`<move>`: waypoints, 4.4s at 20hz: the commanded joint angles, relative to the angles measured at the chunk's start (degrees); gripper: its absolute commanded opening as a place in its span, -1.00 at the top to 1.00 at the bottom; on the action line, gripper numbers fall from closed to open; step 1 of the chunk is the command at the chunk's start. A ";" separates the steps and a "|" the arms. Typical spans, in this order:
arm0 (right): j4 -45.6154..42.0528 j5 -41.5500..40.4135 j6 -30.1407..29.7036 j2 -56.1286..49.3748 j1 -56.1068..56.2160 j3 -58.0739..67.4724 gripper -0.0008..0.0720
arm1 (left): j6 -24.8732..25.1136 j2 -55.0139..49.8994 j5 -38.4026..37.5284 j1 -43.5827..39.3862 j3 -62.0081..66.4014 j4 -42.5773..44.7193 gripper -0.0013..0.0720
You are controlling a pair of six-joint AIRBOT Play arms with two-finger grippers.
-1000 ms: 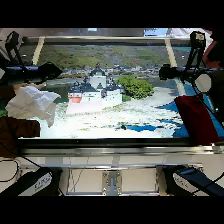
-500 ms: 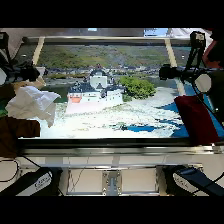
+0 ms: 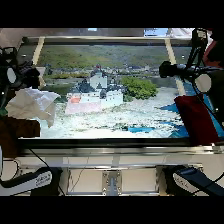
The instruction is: Fold the shirts.
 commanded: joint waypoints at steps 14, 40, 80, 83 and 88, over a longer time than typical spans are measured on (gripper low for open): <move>-0.07 0.22 -0.44 -0.02 0.04 -0.02 -0.68 | -1.66 -7.04 -5.25 0.39 -0.02 0.55 -0.61; -0.39 3.04 -0.59 -0.02 0.04 -0.04 -0.68 | 4.63 -11.56 -16.17 0.37 16.68 5.29 -0.98; -13.40 -4.22 -0.37 -2.93 0.04 -0.04 -0.68 | 21.14 -24.09 -0.68 -29.99 18.71 -60.17 0.93; -16.09 -4.26 -0.39 -3.76 0.02 -0.04 -0.68 | 20.92 -27.43 2.95 -39.21 18.71 -59.71 0.93; -16.72 -3.54 -0.42 -5.46 0.00 -0.04 -0.68 | 20.92 -30.36 9.79 -44.04 19.63 -59.87 0.07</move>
